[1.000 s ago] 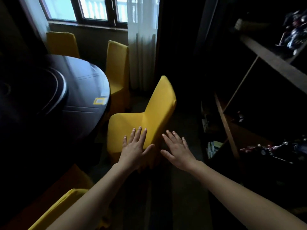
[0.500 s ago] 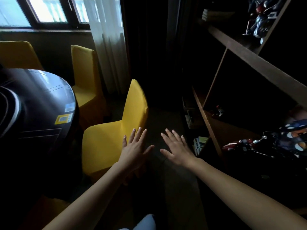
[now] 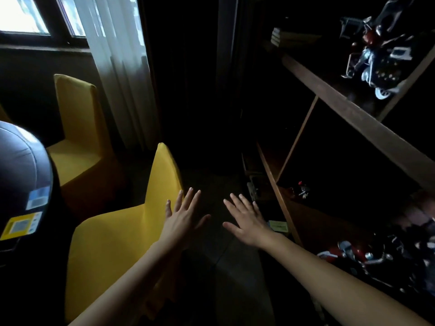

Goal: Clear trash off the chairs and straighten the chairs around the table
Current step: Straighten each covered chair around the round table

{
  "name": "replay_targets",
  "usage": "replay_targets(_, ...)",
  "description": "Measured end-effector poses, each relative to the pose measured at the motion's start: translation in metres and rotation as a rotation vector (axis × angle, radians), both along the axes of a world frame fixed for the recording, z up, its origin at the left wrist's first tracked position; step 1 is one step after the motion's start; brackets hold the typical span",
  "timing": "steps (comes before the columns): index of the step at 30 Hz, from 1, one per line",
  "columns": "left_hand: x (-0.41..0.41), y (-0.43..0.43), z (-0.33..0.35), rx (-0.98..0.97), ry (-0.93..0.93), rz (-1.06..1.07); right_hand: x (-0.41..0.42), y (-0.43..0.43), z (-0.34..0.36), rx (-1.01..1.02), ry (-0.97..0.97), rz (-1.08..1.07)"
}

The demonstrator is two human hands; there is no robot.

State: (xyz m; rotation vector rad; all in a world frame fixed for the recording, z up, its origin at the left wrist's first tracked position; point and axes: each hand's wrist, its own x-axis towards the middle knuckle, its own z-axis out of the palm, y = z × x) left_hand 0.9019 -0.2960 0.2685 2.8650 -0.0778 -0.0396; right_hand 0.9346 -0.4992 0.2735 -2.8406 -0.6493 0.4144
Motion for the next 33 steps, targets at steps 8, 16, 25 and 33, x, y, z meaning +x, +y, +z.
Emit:
replay_targets(8,0.112,0.028,-0.004,-0.068,-0.038,0.048,0.122,0.037,0.016,0.034,-0.035,0.061)
replay_targets(16,0.146,0.075,-0.012,-0.057,0.01,0.247,0.191,0.089,-0.001,0.067,-0.013,0.191)
replay_targets(25,0.181,0.103,-0.017,-0.099,0.103,0.611,0.285,0.184,-0.017,-0.001,0.009,0.686)
replay_targets(33,0.221,0.091,-0.014,-0.623,0.239,0.972,0.373,0.239,-0.016,-0.086,0.081,1.216)
